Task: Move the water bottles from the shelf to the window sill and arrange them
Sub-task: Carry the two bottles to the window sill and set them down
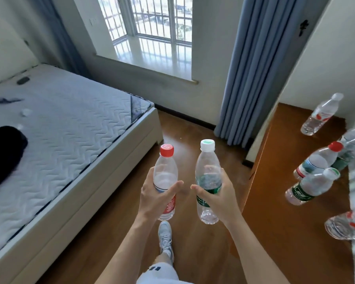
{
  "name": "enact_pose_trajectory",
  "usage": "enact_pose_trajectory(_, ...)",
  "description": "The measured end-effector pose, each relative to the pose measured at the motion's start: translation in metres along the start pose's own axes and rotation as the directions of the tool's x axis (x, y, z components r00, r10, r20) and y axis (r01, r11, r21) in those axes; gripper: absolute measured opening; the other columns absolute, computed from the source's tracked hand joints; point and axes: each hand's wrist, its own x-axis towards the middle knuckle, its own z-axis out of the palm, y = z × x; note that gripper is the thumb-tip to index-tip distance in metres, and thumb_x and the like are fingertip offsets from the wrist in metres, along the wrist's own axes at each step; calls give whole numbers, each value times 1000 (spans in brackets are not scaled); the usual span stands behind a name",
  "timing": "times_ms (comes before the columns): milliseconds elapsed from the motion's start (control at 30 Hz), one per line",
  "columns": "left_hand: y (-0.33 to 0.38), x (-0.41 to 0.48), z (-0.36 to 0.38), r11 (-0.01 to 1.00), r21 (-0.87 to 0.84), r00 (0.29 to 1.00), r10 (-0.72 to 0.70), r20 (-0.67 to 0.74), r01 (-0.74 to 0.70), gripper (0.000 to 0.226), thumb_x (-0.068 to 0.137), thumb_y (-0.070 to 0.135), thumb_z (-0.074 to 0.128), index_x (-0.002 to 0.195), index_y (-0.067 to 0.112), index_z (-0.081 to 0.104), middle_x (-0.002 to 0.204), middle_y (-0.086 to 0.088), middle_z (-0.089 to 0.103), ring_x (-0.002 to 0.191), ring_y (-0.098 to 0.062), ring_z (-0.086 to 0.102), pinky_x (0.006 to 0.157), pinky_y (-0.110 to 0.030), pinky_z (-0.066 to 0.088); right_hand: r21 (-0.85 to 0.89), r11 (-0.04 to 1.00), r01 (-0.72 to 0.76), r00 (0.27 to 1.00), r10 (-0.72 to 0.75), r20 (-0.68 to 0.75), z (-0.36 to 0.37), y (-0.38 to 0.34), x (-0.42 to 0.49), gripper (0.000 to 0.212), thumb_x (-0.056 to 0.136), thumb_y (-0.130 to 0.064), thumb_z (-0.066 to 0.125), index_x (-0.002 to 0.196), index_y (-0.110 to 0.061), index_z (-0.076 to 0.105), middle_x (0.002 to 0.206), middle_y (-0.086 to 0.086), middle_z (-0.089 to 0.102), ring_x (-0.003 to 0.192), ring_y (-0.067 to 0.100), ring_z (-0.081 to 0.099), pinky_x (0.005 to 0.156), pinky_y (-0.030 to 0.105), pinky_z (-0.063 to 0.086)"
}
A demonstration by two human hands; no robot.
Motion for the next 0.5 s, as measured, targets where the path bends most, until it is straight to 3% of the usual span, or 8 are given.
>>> enact_pose_trajectory(167, -14, 50, -9, 1000, 16, 1000, -21, -7, 21, 57, 56, 67, 78, 104, 49, 53, 93, 18, 66, 90, -5, 67, 78, -29, 57, -25, 999, -28, 999, 28, 33, 26, 6, 47, 55, 67, -50, 85, 111, -40, 52, 98, -21, 66, 97, 5, 68, 76, 21, 58)
enact_pose_trajectory(300, -20, 115, -14, 1000, 15, 1000, -15, 15, 15, 50, 58, 66, 77, 100, 58, 51, 95, 24, 64, 92, 0, 65, 72, -18, 50, -30, 998, -63, 998, 63, 11, 50, 9, 104, 60, 67, -50, 85, 115, -36, 52, 102, -14, 66, 97, 4, 67, 78, 23, 59)
enact_pose_trajectory(500, -15, 237, -29, 1000, 4, 998, 5, 68, -6, 51, 63, 60, 82, 102, 60, 49, 97, 26, 64, 92, 2, 65, 73, -17, 49, -24, 993, -112, 992, 110, -63, 89, 2, 209, 58, 71, -36, 89, 117, -29, 54, 102, -9, 67, 96, 7, 68, 80, 30, 61)
